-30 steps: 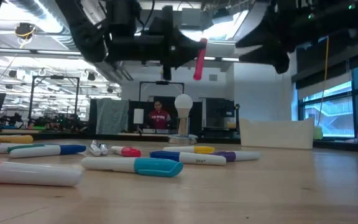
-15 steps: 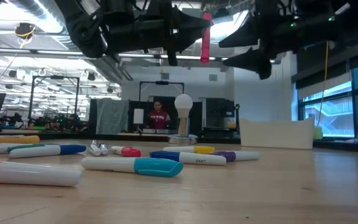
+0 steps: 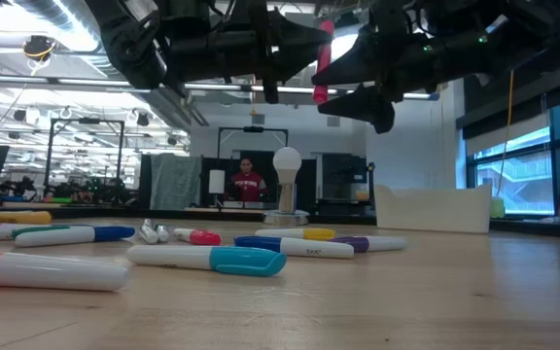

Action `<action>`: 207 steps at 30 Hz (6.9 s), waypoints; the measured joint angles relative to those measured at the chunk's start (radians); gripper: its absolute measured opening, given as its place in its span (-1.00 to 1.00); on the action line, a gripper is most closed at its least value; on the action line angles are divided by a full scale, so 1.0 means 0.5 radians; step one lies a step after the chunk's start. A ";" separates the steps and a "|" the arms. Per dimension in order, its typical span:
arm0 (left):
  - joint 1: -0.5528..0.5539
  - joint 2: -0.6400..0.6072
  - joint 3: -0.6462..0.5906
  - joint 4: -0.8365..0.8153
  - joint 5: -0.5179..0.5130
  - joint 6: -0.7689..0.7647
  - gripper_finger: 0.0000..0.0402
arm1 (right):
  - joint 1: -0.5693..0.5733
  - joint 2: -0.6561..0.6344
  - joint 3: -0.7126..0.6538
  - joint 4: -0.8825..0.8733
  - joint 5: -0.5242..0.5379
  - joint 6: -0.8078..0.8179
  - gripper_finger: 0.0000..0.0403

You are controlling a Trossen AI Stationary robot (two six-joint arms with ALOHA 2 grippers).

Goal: Pick & Place Markers
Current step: Put the large orange highlighter pen into the white bin, then put the large yellow highlighter pen into the white bin

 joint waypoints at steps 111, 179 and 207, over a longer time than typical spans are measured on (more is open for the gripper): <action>-0.203 0.000 -0.002 -0.406 -0.189 0.203 -0.24 | -0.135 -0.005 0.627 -3.251 1.425 0.671 -0.65; -0.102 -0.004 0.000 -0.834 -0.585 0.579 -0.16 | -0.096 -0.001 0.559 -2.553 1.749 0.236 0.04; -0.131 0.157 -0.017 -1.553 -0.963 0.408 -0.22 | 0.655 0.281 0.626 -1.930 1.435 0.111 -0.95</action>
